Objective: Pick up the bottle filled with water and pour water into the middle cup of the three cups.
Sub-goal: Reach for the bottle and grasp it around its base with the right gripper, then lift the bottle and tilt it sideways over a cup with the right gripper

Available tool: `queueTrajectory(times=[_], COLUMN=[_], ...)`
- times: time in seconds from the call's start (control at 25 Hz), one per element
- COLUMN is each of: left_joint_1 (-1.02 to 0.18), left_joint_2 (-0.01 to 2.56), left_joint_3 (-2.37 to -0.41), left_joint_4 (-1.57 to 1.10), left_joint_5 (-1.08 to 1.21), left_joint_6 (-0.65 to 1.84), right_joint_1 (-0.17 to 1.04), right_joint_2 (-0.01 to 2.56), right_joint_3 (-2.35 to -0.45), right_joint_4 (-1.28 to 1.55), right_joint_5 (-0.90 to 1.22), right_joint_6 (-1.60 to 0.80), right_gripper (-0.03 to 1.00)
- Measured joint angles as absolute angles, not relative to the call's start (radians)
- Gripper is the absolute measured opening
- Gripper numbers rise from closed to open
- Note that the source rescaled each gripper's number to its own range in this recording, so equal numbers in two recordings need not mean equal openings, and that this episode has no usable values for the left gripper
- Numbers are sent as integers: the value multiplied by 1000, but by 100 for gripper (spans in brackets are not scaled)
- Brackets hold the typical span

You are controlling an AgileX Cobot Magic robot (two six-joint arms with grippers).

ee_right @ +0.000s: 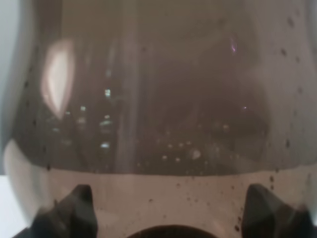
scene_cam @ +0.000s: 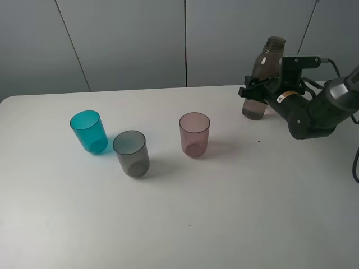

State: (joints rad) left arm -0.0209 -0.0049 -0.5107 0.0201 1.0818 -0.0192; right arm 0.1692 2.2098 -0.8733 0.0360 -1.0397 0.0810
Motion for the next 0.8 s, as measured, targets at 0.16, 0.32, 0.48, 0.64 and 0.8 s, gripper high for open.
queueTrajectory(times=[0.16, 0.32, 0.48, 0.64, 0.8], left_joint_1=[-21, -21, -21, -21, -21], left_joint_2=[-5, -5, -5, -5, -5], left_joint_3=[-511, -511, -511, -511, -511], left_joint_4=[20, 20, 20, 20, 20], left_joint_5=[1082, 1082, 1082, 1082, 1082], left_joint_6=[-19, -19, -19, -19, -19], right_joint_1=[169, 169, 169, 169, 180], right_joint_2=[2210, 2210, 2183, 2109, 2050], right_joint_3=[-873, -873, -873, -882, -934], right_joint_4=[37, 14, -66, -167, -300], right_joint_5=[-1040, -1040, -999, -928, -879], right_joint_6=[83, 79, 76, 74, 104], right_gripper=[0, 0, 0, 0, 0])
